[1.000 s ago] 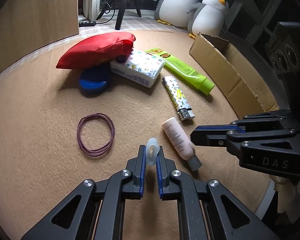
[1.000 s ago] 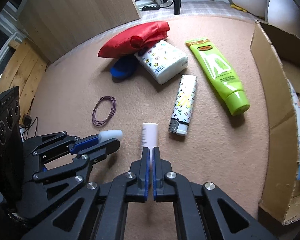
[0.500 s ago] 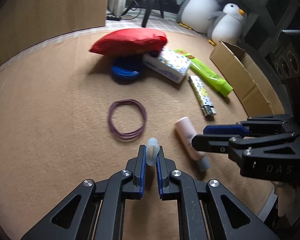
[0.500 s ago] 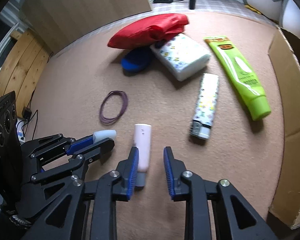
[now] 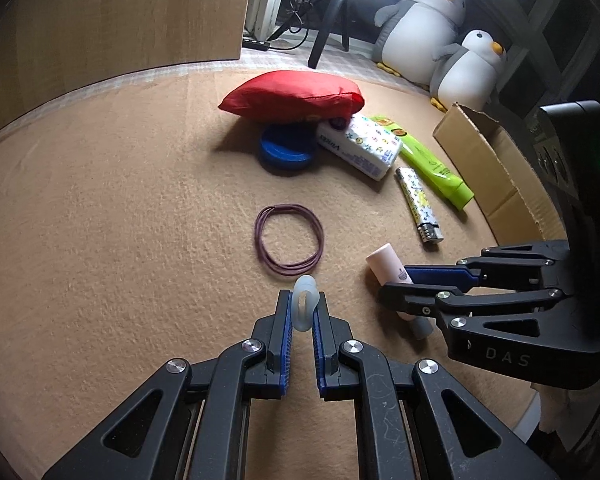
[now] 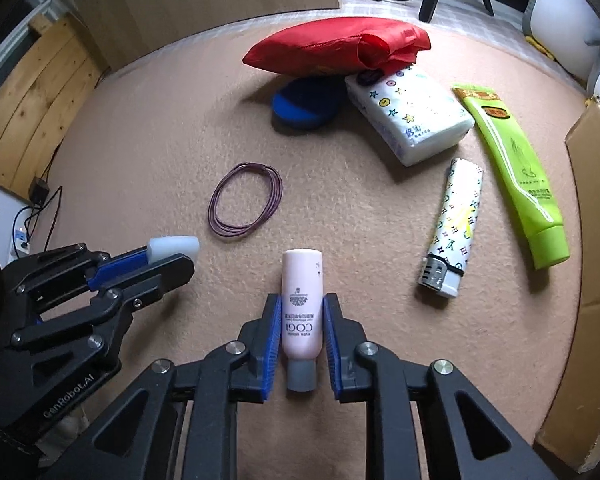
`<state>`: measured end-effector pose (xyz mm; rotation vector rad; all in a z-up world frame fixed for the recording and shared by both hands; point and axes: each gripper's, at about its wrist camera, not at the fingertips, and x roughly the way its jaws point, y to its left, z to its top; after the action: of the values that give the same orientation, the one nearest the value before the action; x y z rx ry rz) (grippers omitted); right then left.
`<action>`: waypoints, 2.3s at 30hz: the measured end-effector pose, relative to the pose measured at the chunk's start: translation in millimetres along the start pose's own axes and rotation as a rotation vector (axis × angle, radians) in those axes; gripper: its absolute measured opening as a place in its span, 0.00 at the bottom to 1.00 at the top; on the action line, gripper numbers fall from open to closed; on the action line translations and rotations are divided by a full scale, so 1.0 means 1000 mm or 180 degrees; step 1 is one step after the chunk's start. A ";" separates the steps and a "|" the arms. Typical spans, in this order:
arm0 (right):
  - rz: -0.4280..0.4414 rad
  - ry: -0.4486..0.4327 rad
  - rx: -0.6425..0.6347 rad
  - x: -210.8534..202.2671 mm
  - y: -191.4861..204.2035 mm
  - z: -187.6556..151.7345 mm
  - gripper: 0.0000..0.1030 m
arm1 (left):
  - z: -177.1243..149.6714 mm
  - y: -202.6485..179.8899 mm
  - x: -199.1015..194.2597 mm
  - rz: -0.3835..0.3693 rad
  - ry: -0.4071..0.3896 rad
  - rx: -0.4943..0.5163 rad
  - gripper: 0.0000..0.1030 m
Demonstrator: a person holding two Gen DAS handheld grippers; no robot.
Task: Organize objects
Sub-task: 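Carry the pink bottle into the box with the right gripper while the left gripper brings the white cap there, then move the left tool down to the purple rubber band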
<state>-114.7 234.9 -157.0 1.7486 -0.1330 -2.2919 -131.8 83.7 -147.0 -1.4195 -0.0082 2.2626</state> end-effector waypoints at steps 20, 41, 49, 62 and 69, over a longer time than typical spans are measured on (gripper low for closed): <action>-0.0311 -0.0705 0.0525 -0.135 -0.132 -0.038 0.18 | 0.058 -0.148 0.014 -0.0507 -0.0210 0.0485 0.09; -0.0530 -0.0931 0.1051 -0.176 -0.245 -0.075 0.49 | 0.076 -0.283 0.052 -0.0772 -0.0174 0.0956 0.39; -0.0421 -0.0948 0.1071 -0.175 -0.236 -0.074 0.50 | 0.074 -0.253 0.041 -0.0657 -0.0204 0.0811 0.40; -0.0276 -0.0966 0.0783 -0.159 -0.170 -0.056 0.52 | 0.038 -0.144 0.007 -0.0325 -0.0147 0.0359 0.40; -0.0128 -0.0972 0.0577 -0.140 -0.119 -0.043 0.52 | 0.019 -0.070 -0.008 -0.0043 -0.0105 0.0040 0.40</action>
<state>-57.0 388.6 -64.7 1.4758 -0.3761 -2.6361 -118.2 147.4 -114.4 -1.3715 -0.0139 2.2708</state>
